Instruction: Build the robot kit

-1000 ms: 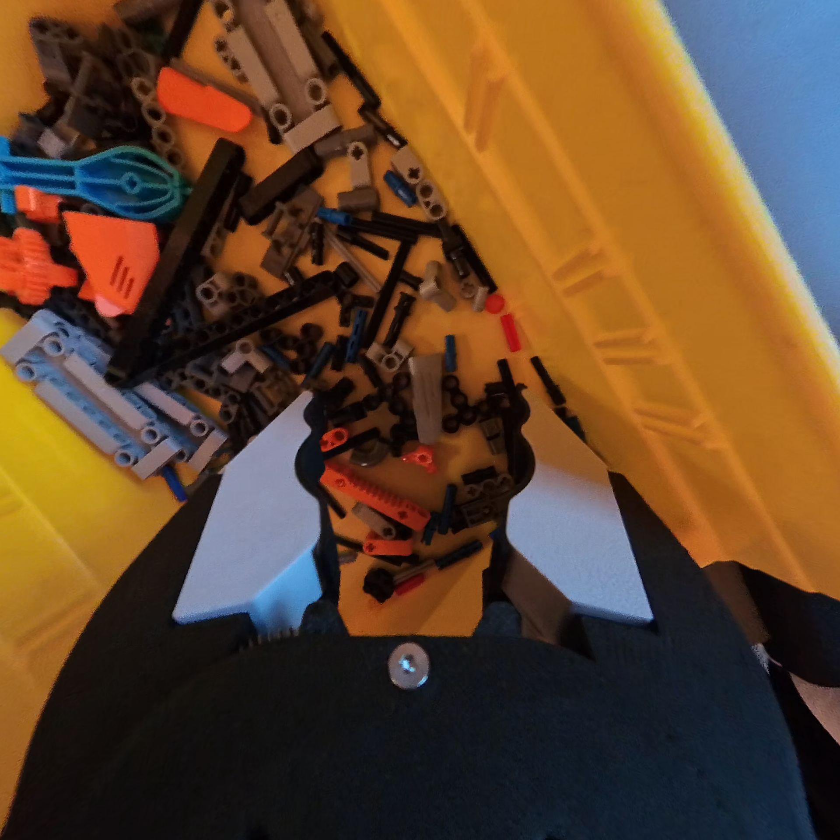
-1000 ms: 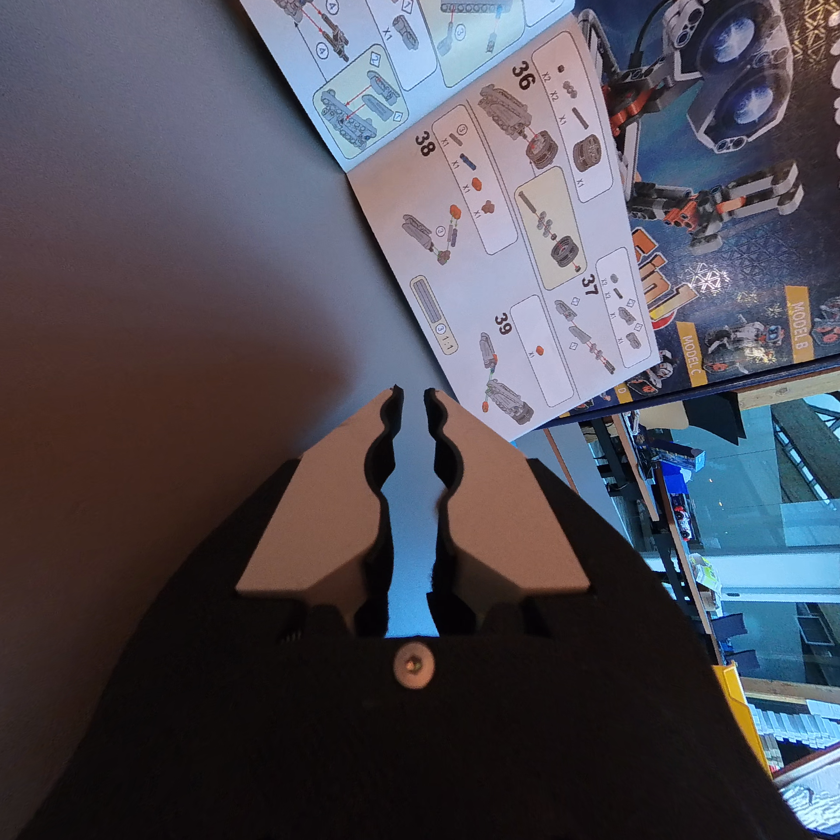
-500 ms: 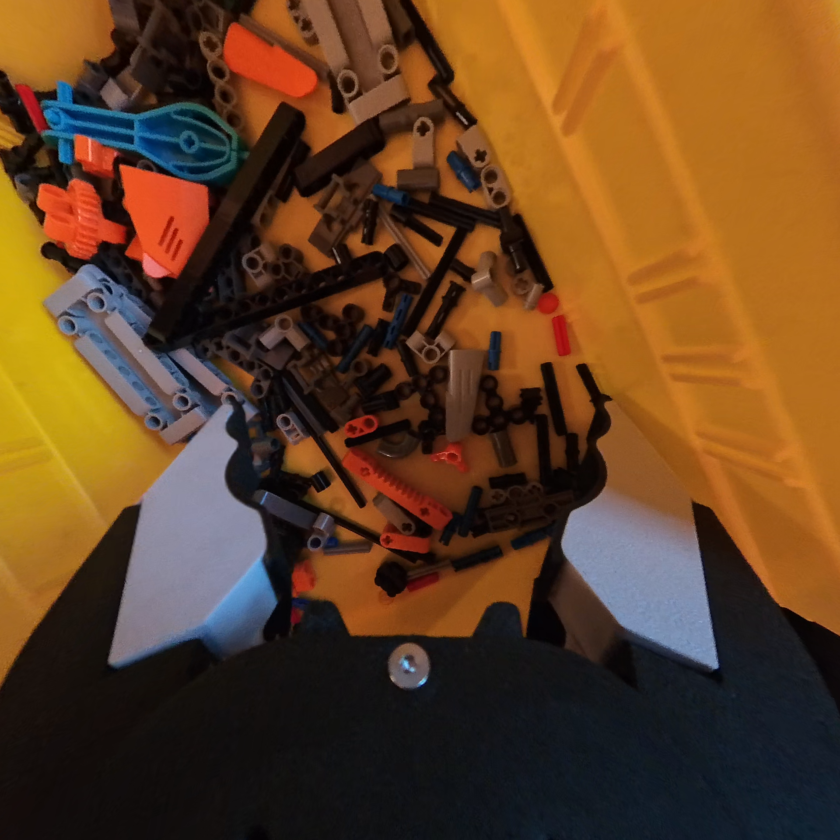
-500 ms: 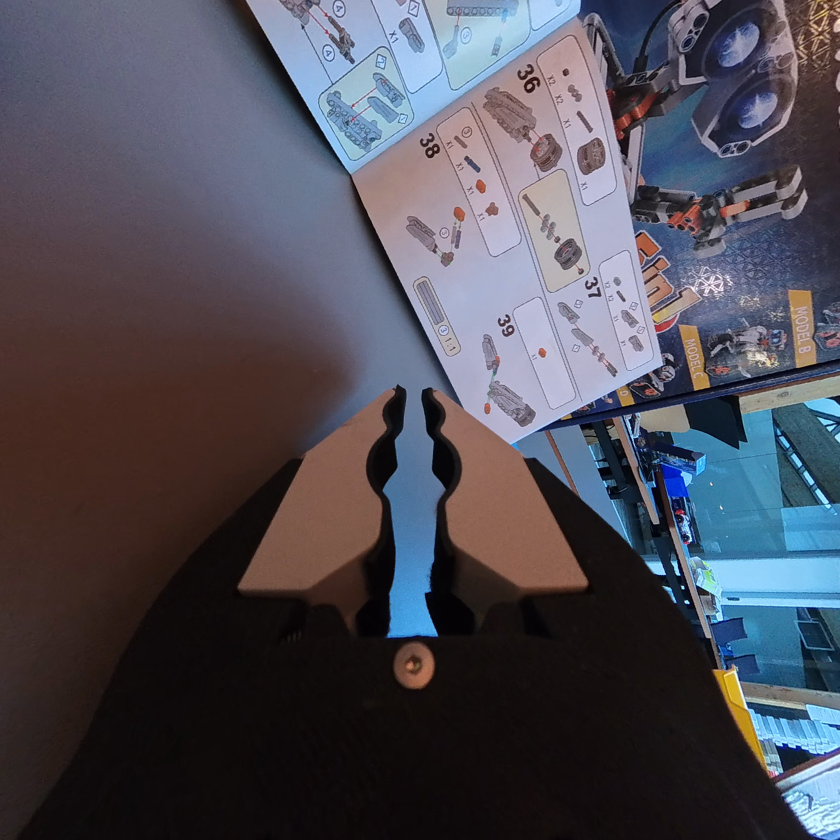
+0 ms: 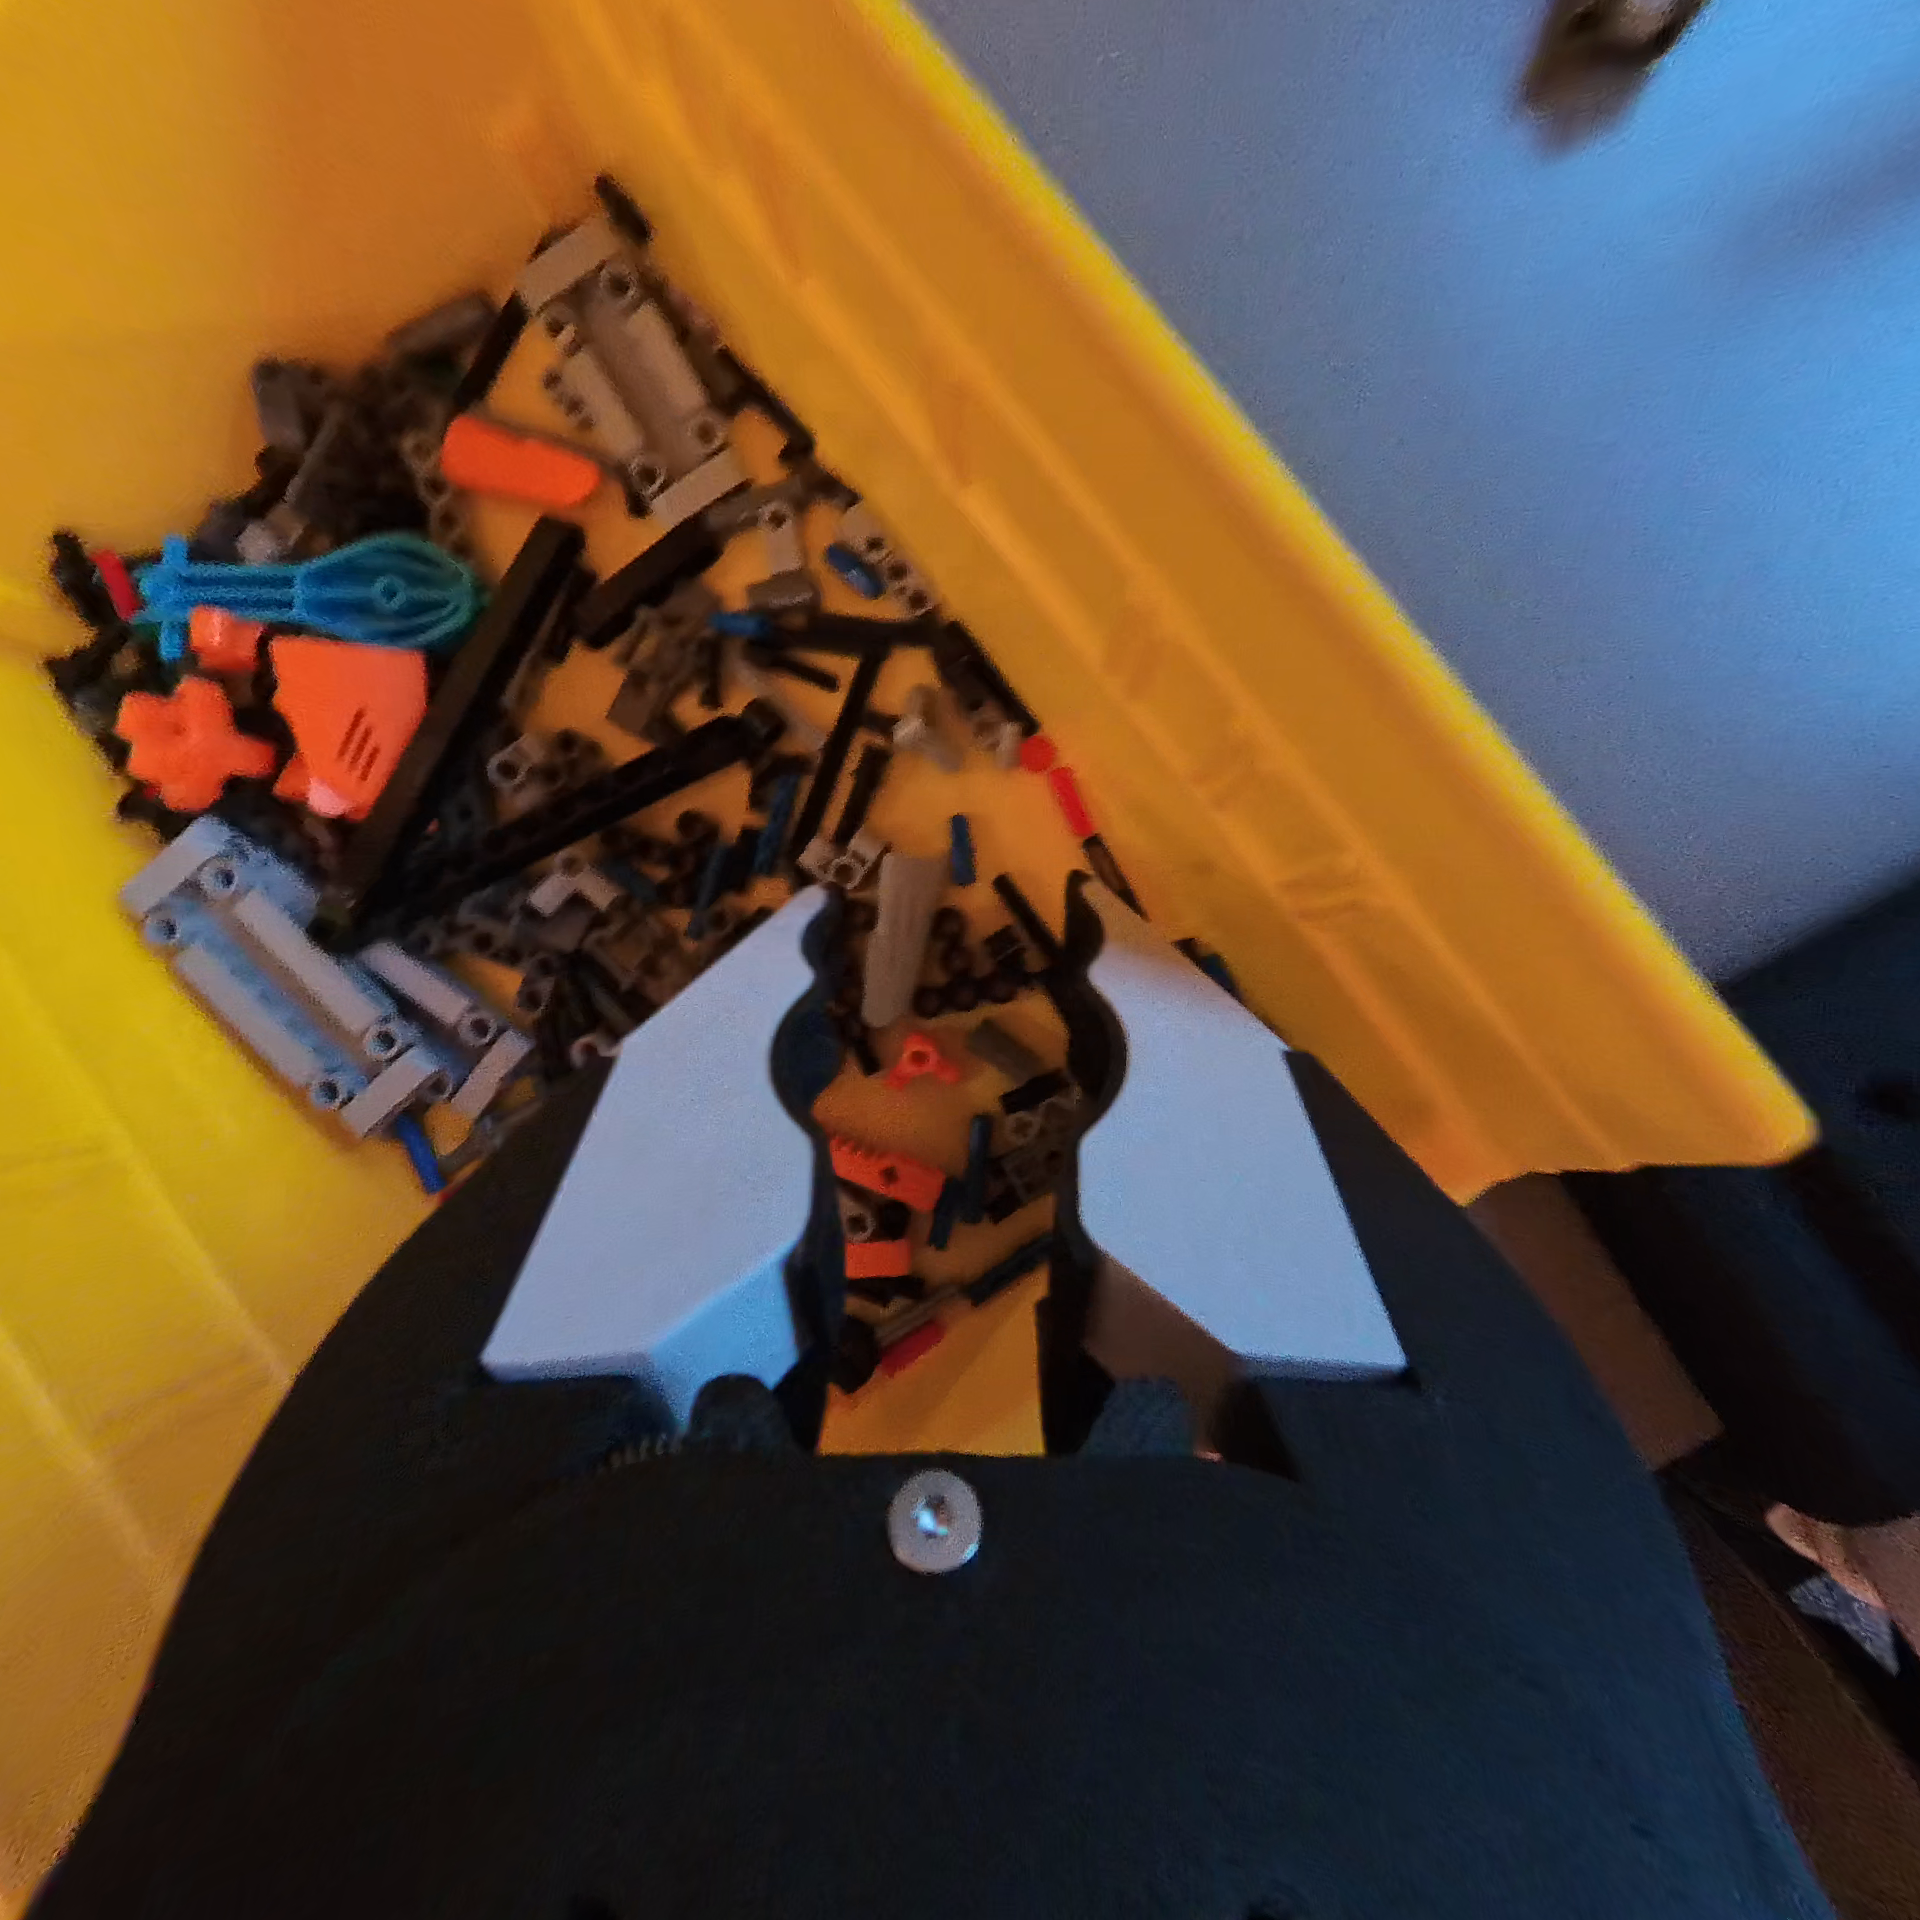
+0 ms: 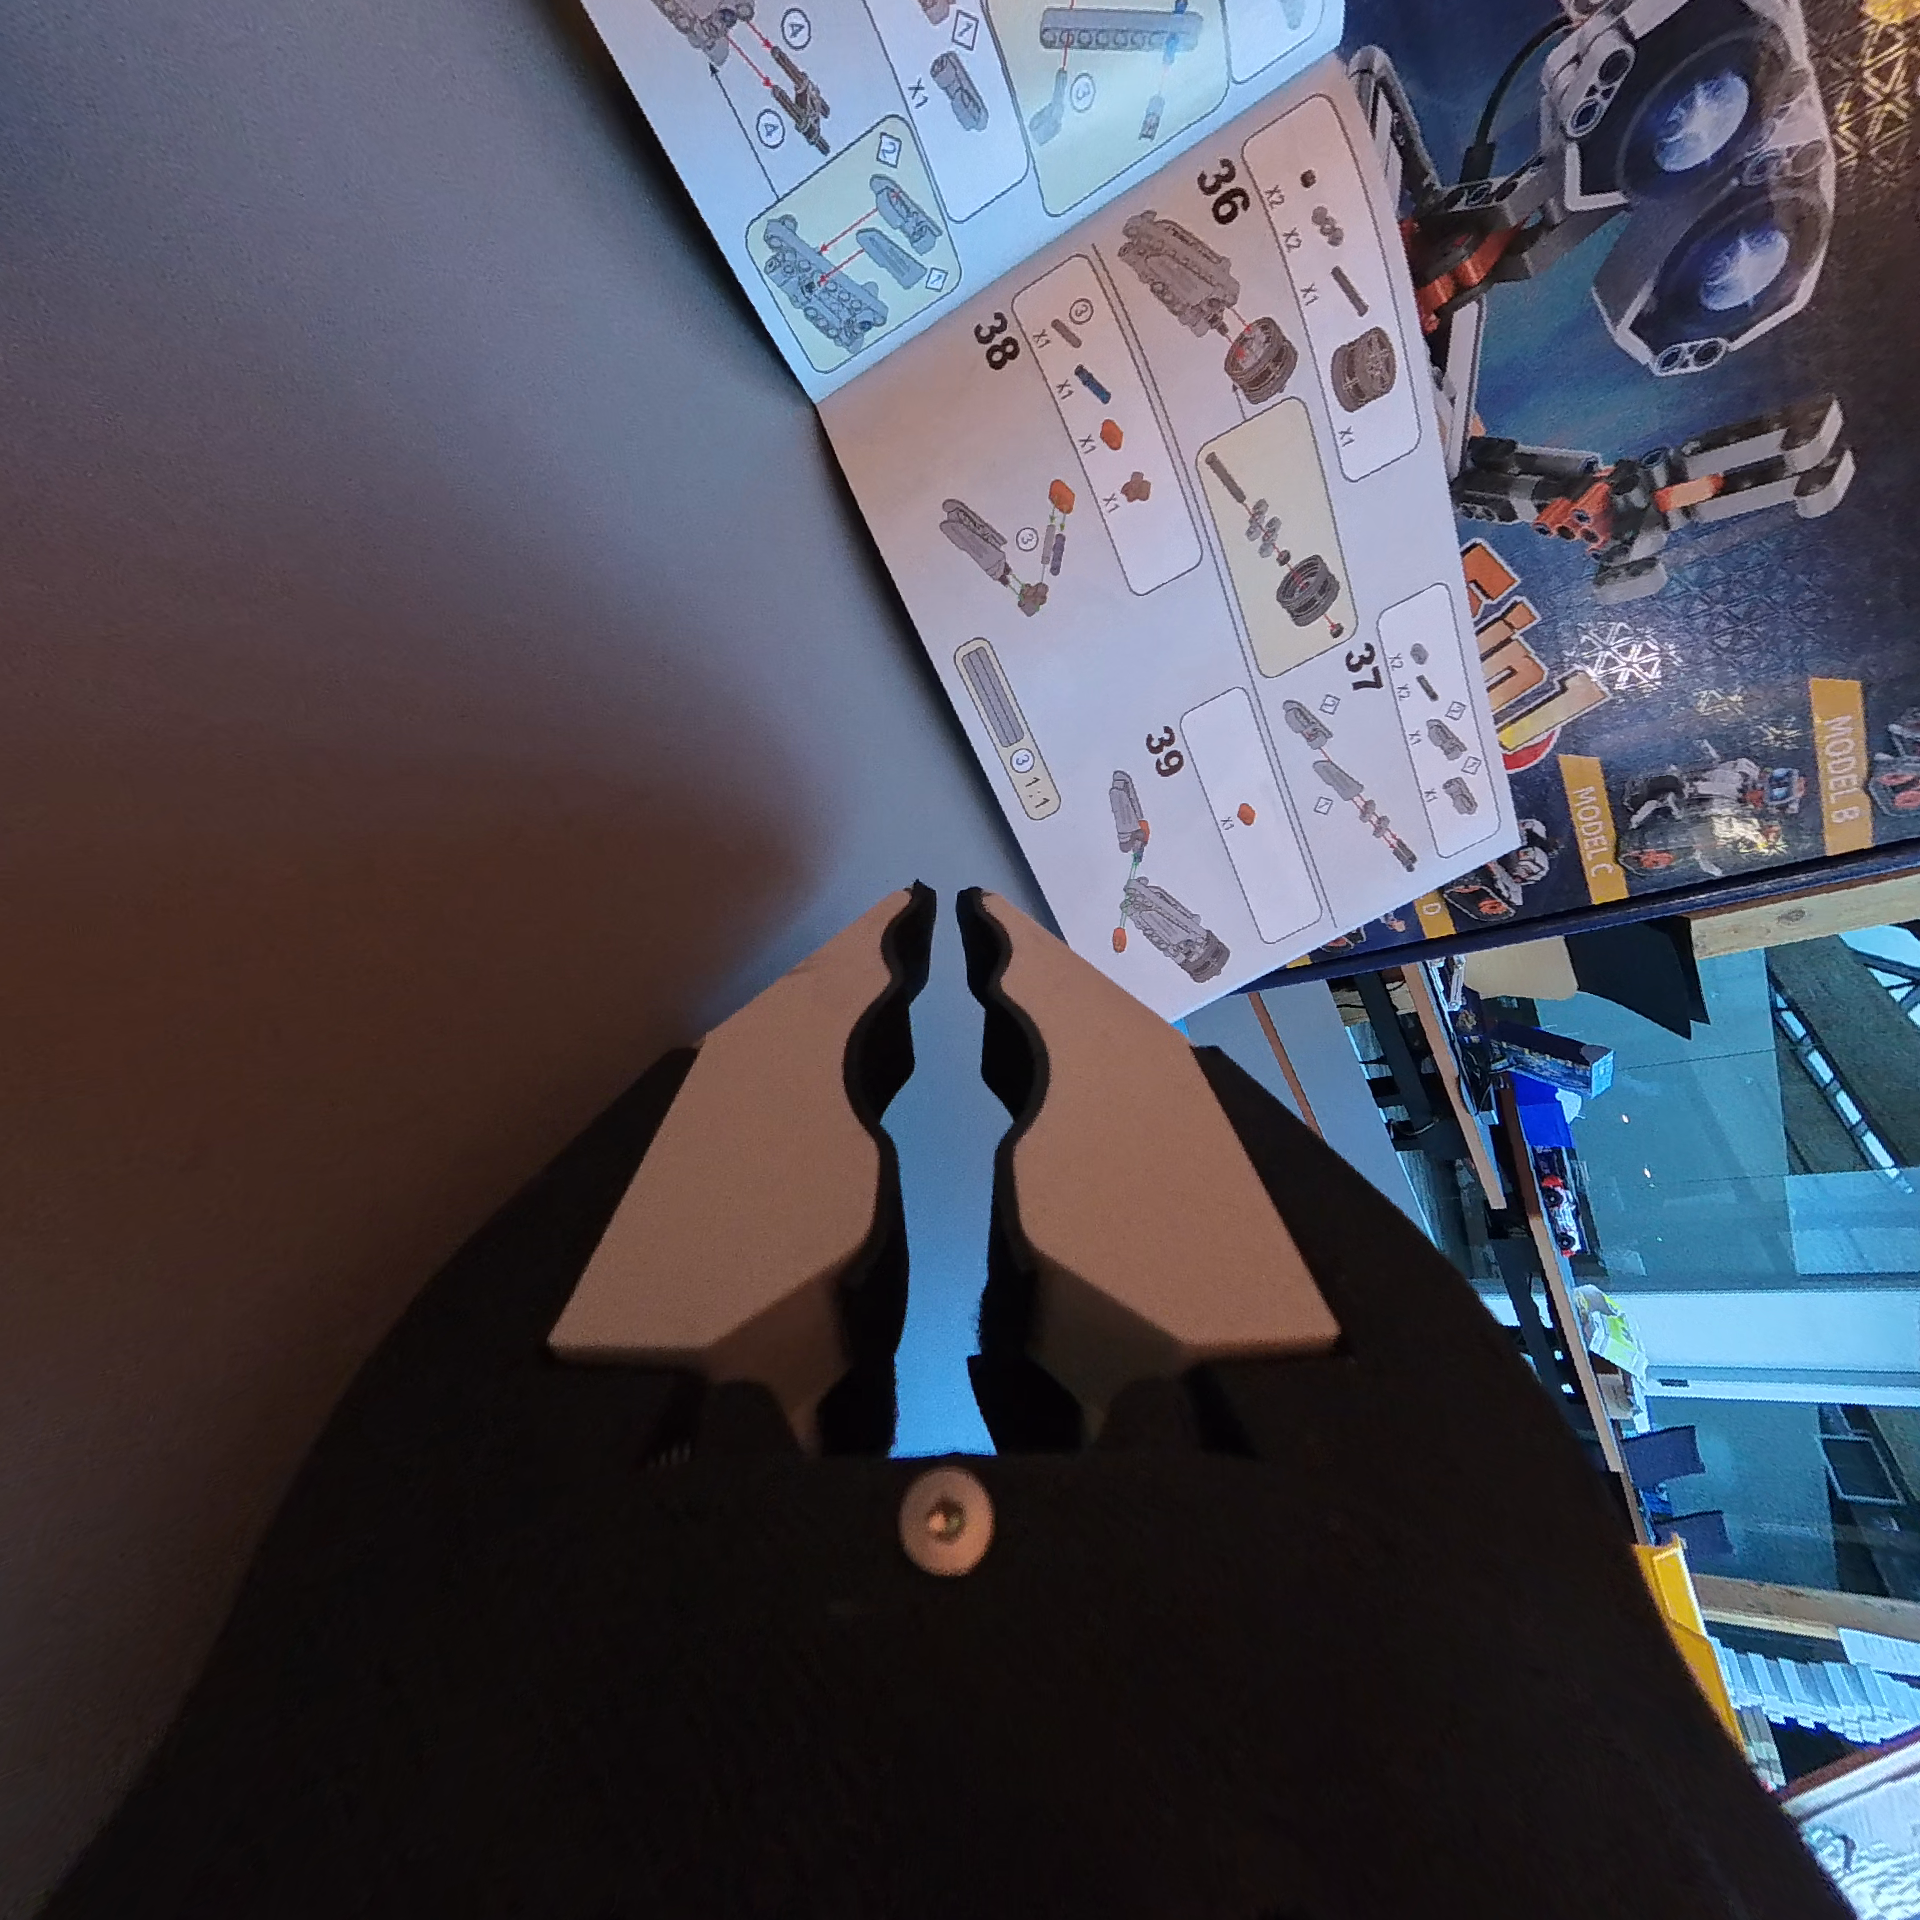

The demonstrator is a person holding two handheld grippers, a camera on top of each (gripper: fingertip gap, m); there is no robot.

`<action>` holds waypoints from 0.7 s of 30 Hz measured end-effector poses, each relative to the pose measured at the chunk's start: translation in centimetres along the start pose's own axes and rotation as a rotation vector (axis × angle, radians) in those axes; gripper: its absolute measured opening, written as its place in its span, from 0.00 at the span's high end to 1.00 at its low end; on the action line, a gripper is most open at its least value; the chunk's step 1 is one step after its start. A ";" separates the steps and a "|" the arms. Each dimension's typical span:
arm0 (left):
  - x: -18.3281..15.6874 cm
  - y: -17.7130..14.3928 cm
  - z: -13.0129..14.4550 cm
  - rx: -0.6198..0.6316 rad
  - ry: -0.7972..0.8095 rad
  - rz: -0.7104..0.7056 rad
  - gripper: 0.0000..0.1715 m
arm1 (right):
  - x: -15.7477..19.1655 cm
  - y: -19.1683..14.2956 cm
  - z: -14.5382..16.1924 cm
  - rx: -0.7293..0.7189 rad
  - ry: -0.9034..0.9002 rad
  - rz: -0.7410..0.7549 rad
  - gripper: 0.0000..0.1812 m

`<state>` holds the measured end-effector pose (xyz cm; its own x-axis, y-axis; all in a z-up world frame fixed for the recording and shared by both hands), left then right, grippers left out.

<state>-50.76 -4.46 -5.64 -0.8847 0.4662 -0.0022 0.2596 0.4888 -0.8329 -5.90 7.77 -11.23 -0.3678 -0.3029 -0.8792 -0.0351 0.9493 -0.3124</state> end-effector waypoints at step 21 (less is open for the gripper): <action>-1.9 2.6 0.0 0.181 0.109 0.185 0.91 | 0.0 0.0 0.0 -0.006 -0.003 -0.010 0.99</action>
<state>-48.41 -4.03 -7.83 -0.7789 0.6171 -0.1121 0.3313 0.2530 -0.9090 -5.94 7.78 -11.27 -0.3644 -0.3123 -0.8773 -0.0439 0.9468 -0.3188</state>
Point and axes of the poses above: each gripper's, where its closed fingertips meet, y out along the fingers, z out of its underside, x = y × z across the jaws, the point moved 9 cm from there along -y, back along the fingers, and after that the axes turned 9 degrees about -y, right-handed, at the moved point
